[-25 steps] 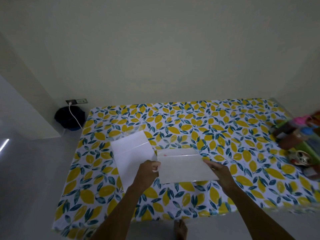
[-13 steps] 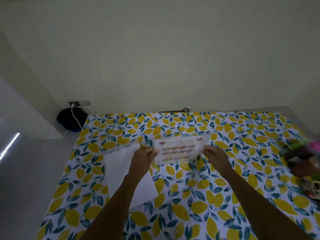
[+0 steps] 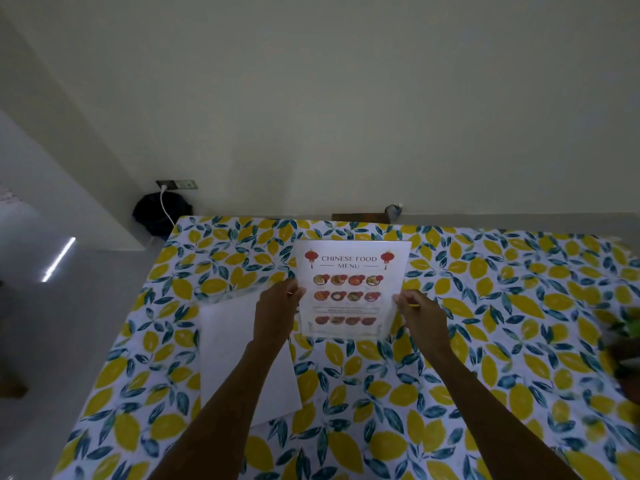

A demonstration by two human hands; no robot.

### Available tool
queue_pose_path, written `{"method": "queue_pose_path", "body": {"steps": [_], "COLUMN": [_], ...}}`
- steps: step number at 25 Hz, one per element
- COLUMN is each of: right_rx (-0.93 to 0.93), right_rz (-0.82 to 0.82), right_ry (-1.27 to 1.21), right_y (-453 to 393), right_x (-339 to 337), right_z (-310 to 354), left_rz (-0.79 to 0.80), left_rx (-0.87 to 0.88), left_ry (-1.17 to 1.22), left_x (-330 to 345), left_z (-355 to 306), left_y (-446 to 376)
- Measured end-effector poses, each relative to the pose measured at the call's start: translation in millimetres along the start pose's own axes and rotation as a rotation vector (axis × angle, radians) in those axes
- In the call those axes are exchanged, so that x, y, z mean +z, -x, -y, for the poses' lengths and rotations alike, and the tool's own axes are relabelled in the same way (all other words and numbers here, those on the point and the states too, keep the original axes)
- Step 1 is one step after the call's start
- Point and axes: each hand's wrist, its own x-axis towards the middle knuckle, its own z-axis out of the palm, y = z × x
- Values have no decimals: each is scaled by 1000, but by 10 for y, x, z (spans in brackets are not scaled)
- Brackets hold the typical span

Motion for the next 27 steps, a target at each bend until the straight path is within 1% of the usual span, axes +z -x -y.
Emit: {"method": "queue_pose_path", "body": {"steps": [6,9,11,13,14,16,19,23,25,27], "right_rx": [49,173,336,470,487,475,473,445,413,381], "right_rz": [-48,-11,35,41,34,29,145,274,337,364], "right_ry": [8,-18,-39,-34,-21,8,40,119,188,282], "right_y": [64,125,172,279,348,512,761,881,902,918], "right_x": [52,110,202,323,391,559,883,1466,1792,2120], "right_z": [48,122,149,161,150,178,397,661,818,935], "left_rz": [-33,4,16,21,24,32,62,120,138,169], "left_rx": [-24,-19,-21,-46,-50,-69,-125,-206,-260,-327], "left_ry": [32,11,31,67,84,71,16,-14,-12,4], "left_x": [38,55,62,39,28,-48,-225,-524,-641,-707], "left_z": [28,12,80,236,350,607,1074,1716,2049,2367], "left_y": [77,107,133,194,236,331,463,572,588,585]}}
